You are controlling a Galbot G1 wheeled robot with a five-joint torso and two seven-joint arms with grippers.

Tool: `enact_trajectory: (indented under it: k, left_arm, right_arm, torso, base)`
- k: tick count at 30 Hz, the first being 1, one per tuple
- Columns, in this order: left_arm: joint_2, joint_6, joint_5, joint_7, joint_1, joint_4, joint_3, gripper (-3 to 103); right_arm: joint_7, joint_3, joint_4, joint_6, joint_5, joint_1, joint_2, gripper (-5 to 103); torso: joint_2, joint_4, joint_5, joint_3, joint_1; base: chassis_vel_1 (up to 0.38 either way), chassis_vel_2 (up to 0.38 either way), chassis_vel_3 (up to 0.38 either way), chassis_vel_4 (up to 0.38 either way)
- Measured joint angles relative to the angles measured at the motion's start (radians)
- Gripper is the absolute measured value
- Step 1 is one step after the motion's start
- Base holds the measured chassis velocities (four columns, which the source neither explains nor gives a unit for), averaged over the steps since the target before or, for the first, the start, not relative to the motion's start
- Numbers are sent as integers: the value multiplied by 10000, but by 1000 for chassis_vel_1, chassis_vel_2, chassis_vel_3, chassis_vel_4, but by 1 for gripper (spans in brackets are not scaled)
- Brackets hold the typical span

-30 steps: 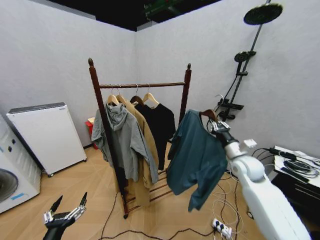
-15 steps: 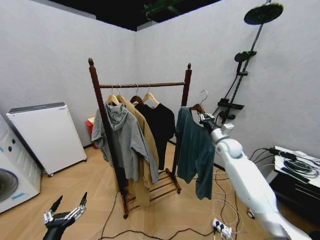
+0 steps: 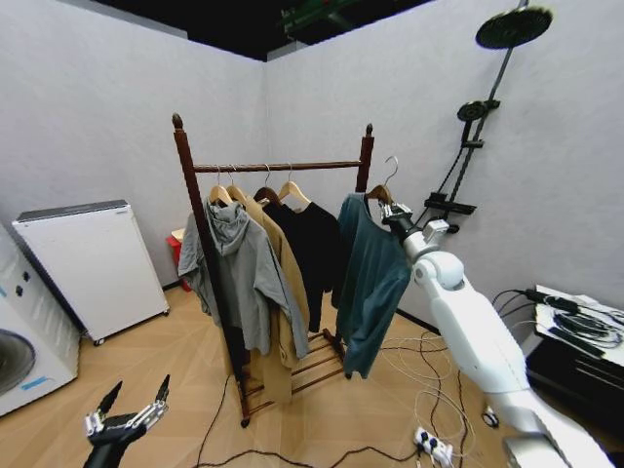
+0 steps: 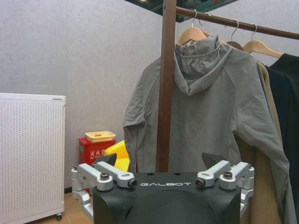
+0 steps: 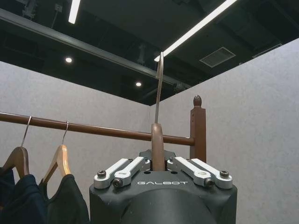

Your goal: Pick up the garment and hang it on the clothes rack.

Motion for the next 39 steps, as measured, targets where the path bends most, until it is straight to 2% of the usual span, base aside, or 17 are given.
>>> enact_trajectory:
  k: [9,12,18,19,20,27,39]
  left_arm:
    - [0,0,0,0,-1,0,0,100]
    - [0,0,0,0,0,0,0,100]
    - [0,0,0,0,-1,0,0,100]
    - [0,0,0,0,-2,0,0,100]
    - [0,0,0,1,-3,0,1,100]
    - [0,0,0,1,-1,0,0,100]
    - [0,0,0,-1,0,0,0,100]
  right_arm:
    - [-78,72,79,31,-64,-64,-106,10]
    - [-116,-61,52,39,-48,69,-106,10]
    - [-50,-146,95,-52,101,231,-70,10]
    - [-87,-168,78,-88,99,314,-80,10]
    - [-179,-229,74,-187,137,426,-127,10]
    - [-463,-497,103,-437,359,769,-216,10]
    - [-616,-1627,-783,-1499,1970,2190,27,10]
  torso:
    - [-1,-5,-4,1,3]
    - [-2,4,-1,2,4]
    - [-6,2,3,5,14]
    - [-11,9,-1,8,24]
    - [-11,-1,-3,8,26]
    - [-7,0,-1,4,9]
    - [-1,0,-3,2,5]
  base:
    - [-173,176,171,-179]
    - [-247,250,242,-240]
    - [-281,278,273,-296]
    - [-226,238,245,-169]
    - [-183,162,145,-20]
    - [-66,52,2,-8]
    - [46,-42,-42,27]
